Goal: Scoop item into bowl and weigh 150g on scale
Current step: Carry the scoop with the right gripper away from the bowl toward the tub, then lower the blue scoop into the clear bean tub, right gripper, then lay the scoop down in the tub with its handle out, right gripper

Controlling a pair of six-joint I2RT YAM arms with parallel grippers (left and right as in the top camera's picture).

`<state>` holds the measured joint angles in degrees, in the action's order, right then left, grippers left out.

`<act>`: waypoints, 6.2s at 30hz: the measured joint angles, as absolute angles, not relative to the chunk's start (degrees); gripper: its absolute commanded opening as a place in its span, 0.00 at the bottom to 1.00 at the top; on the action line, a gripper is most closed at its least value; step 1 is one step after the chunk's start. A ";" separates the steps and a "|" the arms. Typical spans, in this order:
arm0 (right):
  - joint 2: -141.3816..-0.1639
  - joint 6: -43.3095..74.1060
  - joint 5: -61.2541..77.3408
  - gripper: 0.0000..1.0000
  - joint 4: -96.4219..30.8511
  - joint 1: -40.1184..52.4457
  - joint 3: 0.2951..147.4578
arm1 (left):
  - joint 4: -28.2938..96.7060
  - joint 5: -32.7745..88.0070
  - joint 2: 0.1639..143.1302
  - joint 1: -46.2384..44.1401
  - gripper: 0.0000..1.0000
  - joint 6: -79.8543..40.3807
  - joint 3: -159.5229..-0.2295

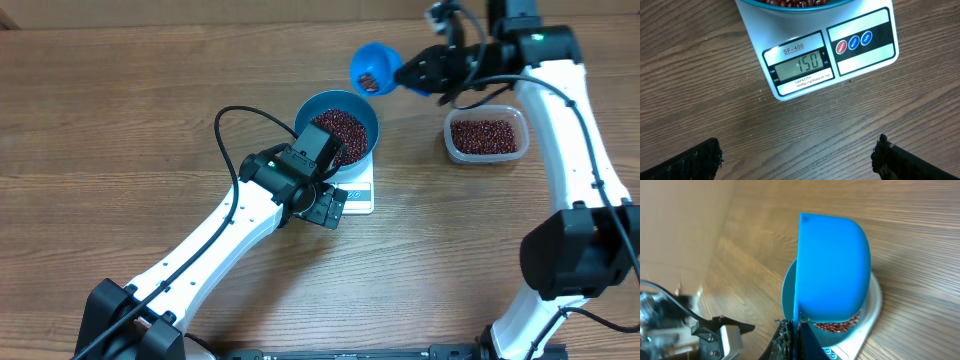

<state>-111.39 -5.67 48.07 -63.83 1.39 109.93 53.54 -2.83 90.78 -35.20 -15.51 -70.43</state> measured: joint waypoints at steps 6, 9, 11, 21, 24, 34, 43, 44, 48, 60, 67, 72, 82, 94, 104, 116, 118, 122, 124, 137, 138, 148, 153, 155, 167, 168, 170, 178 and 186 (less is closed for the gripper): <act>-111.39 -4.71 49.21 0.04 -66.50 -6.44 109.93 | 53.54 -2.83 90.78 -35.20 1.00 -15.51 -70.43; -111.39 -4.56 47.48 0.04 -68.49 -10.00 109.93 | 53.54 -2.83 90.78 -35.20 1.00 -15.51 -70.43; -111.39 -4.54 44.64 0.04 -70.22 -12.32 109.93 | 53.54 -2.83 90.78 -35.20 1.00 -15.51 -70.43; -111.39 -4.49 26.26 0.04 -76.97 -16.38 109.93 | 53.54 -2.83 90.78 -35.20 0.99 -15.51 -70.43; -111.39 -4.47 21.67 0.04 -77.58 -16.36 109.93 | 53.54 -2.83 90.78 -35.20 1.00 -15.51 -70.43; -111.39 -4.51 13.37 0.04 -80.86 -16.03 109.93 | 53.54 -2.83 90.78 -35.20 1.00 -15.51 -70.43; -111.39 -4.47 5.80 0.04 -81.03 -10.61 109.93 | 53.54 -2.83 90.78 -35.20 1.00 -15.51 -70.43; -111.39 -4.49 4.95 0.04 -81.03 -9.89 109.93 | 53.54 -2.83 90.78 -35.20 1.00 -15.51 -70.43; -111.39 -4.51 2.17 0.04 -81.01 -7.16 109.93 | 53.54 -2.83 90.78 -35.20 1.00 -15.51 -70.43; -111.39 -4.54 -8.69 0.04 -80.86 -1.02 109.93 | 53.54 -2.83 90.78 -35.20 1.00 -15.51 -70.43; -111.39 -4.51 -15.55 0.04 -80.25 2.55 109.93 | 53.54 -2.83 90.78 -35.20 0.99 -15.51 -70.43; -111.39 -4.51 -19.20 0.04 -80.18 5.19 109.93 | 53.54 -2.83 90.78 -35.20 1.00 -15.51 -70.43; -111.39 -4.16 -25.41 0.04 -80.14 8.23 109.93 | 53.54 -2.83 90.78 -35.20 1.00 -15.51 -70.43; -111.39 -1.43 -15.09 0.04 -79.20 2.09 109.93 | 53.54 -2.83 90.78 -35.20 1.00 -15.51 -70.43; -111.39 -2.37 2.17 0.04 -78.98 -6.24 109.93 | 53.54 -2.83 90.78 -35.20 1.00 -15.51 -70.43; -111.39 -7.40 17.47 0.04 -77.23 -12.03 108.79 | 53.54 -2.83 90.78 -35.20 1.00 -15.51 -70.43; -111.39 -8.08 19.33 0.04 -76.62 -12.67 106.96 | 53.54 -2.83 90.78 -35.20 1.00 -15.51 -70.43; -111.39 -9.17 22.09 0.04 -75.26 -13.61 102.30 | 53.54 -2.83 90.78 -35.20 1.00 -15.51 -70.43; -111.39 -9.37 22.74 0.04 -73.52 -13.89 100.51 | 53.54 -2.83 90.78 -35.20 0.99 -15.51 -70.43; -111.39 -9.80 24.93 0.17 -66.48 -14.24 93.86 | 53.54 -2.83 90.78 -35.20 0.99 -15.51 -70.43; -111.39 -9.98 25.10 0.21 -66.43 -14.26 93.78 | 53.54 -2.83 90.78 -35.20 1.00 -15.51 -70.43; -111.39 -10.55 24.03 0.63 -65.91 -14.24 93.58 | 53.54 -2.83 90.78 -35.20 1.00 -15.51 -70.43; -111.39 -10.37 20.18 0.73 -65.69 -14.24 93.56 | 53.54 -2.83 90.78 -35.20 1.00 -15.51 -70.43; -111.39 -10.22 19.16 0.75 -65.41 -14.24 93.56 | 53.54 -2.83 90.78 -35.20 0.99 -15.51 -70.43; -111.39 -8.86 15.64 0.80 -60.88 -14.22 93.41 | 53.54 -2.83 90.78 -35.20 1.00 -15.51 -70.43; -111.39 -8.67 15.68 0.80 -60.82 -14.22 93.41 | 53.54 -2.83 90.78 -35.20 0.99 -15.51 -70.43; -111.39 -8.29 15.92 0.80 -60.62 -14.20 93.41 | 53.54 -2.83 90.78 -35.20 1.00 -15.51 -70.43; -111.39 -7.57 17.41 0.80 -59.29 -13.26 93.41 | 53.54 -2.85 90.78 -35.20 0.99 -15.51 -70.43; -111.39 -7.51 17.78 0.82 -57.78 -10.87 93.38 | 53.54 -2.83 90.78 -35.20 1.00 -15.51 -70.43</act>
<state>-111.39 -7.51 17.78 -57.78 -10.87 93.38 53.54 -2.83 90.78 -35.20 -15.51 -70.43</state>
